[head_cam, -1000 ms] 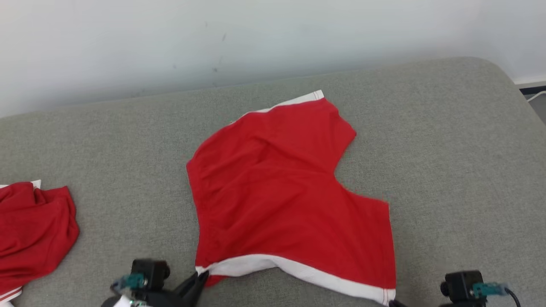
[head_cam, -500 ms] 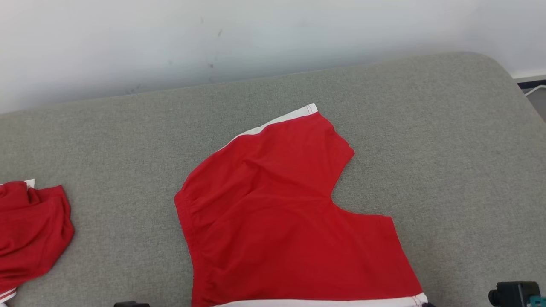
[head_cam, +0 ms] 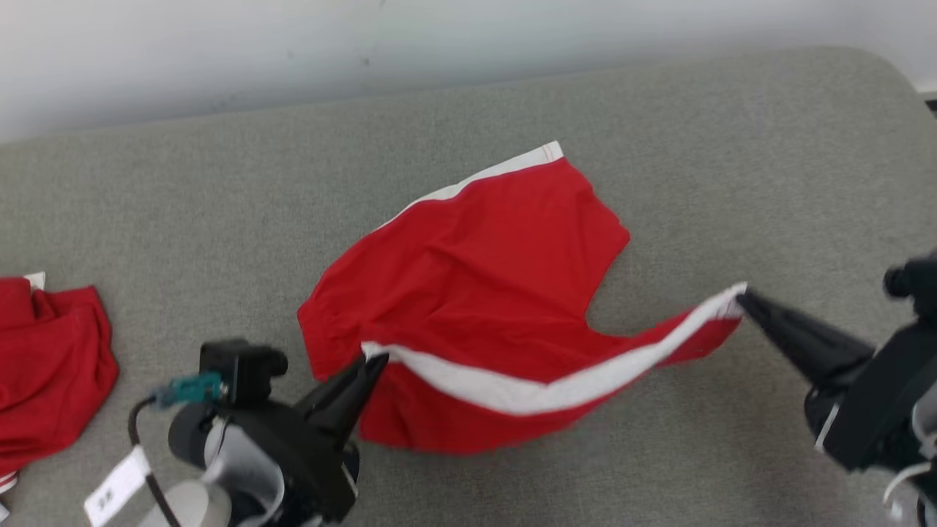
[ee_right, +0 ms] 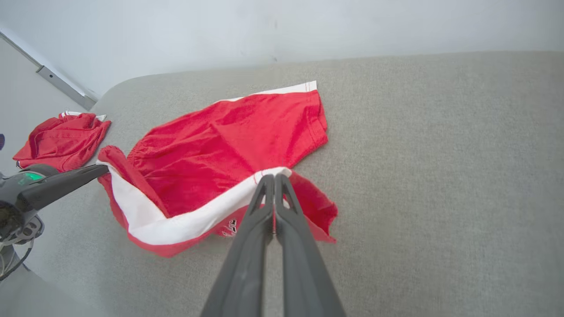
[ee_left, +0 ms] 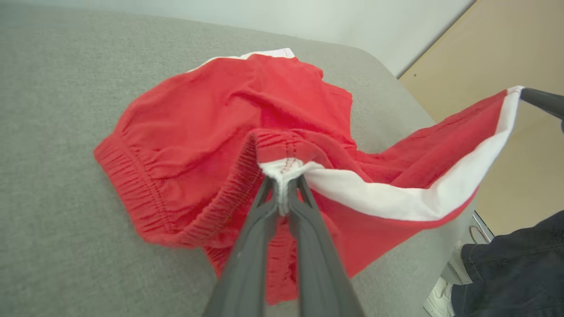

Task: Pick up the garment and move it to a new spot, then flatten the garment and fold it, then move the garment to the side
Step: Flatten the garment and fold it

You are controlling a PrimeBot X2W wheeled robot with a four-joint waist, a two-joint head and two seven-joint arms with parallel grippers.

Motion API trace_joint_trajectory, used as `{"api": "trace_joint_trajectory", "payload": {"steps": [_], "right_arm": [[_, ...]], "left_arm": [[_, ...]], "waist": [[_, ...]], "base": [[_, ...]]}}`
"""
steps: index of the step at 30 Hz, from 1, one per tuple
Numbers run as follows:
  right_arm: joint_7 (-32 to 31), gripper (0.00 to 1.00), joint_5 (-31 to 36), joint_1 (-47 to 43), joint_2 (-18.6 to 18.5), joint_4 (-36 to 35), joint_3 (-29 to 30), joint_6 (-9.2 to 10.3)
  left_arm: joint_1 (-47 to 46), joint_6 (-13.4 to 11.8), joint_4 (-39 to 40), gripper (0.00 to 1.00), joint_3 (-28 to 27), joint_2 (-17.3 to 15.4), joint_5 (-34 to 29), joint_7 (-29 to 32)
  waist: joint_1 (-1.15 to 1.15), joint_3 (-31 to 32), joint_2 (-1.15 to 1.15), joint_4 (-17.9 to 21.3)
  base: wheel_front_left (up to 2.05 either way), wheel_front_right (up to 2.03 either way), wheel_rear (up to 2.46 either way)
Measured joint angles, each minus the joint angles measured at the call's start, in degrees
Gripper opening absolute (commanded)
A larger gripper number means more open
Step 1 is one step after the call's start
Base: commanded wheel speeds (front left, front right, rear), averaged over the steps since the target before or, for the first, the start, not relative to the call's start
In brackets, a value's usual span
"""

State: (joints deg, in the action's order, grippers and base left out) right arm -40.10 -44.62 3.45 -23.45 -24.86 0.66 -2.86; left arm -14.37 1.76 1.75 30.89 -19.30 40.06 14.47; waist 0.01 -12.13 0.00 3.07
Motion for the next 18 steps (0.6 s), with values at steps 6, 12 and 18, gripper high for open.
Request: {"api": "trace_joint_trajectory", "payload": {"steps": [6,12,18], "right_arm": [[-3.2,0.00,-0.8,13.4,-3.2,5.5,0.0,-0.88],[-5.4,0.00,-1.4,23.3,-4.9,12.0,-1.0,-1.68],[-5.9,0.00,-1.1,29.9,-5.4,19.3,-2.7,-2.24]], "left_arm": [[-7.8,-4.4,-2.2,0.00,-1.0,4.2,-2.1,1.9],[-13.4,-6.4,-5.8,0.00,-2.0,7.2,-3.5,2.1],[-17.1,-6.9,-9.8,0.00,-2.2,10.3,-3.8,2.0]], "waist": [[0.01,-3.9,0.00,-1.7],[0.01,-7.5,0.00,-4.6],[0.01,-10.5,0.00,-8.1]], "base": [[0.00,0.00,0.00],[0.00,0.00,0.00],[0.00,0.00,0.00]]}}
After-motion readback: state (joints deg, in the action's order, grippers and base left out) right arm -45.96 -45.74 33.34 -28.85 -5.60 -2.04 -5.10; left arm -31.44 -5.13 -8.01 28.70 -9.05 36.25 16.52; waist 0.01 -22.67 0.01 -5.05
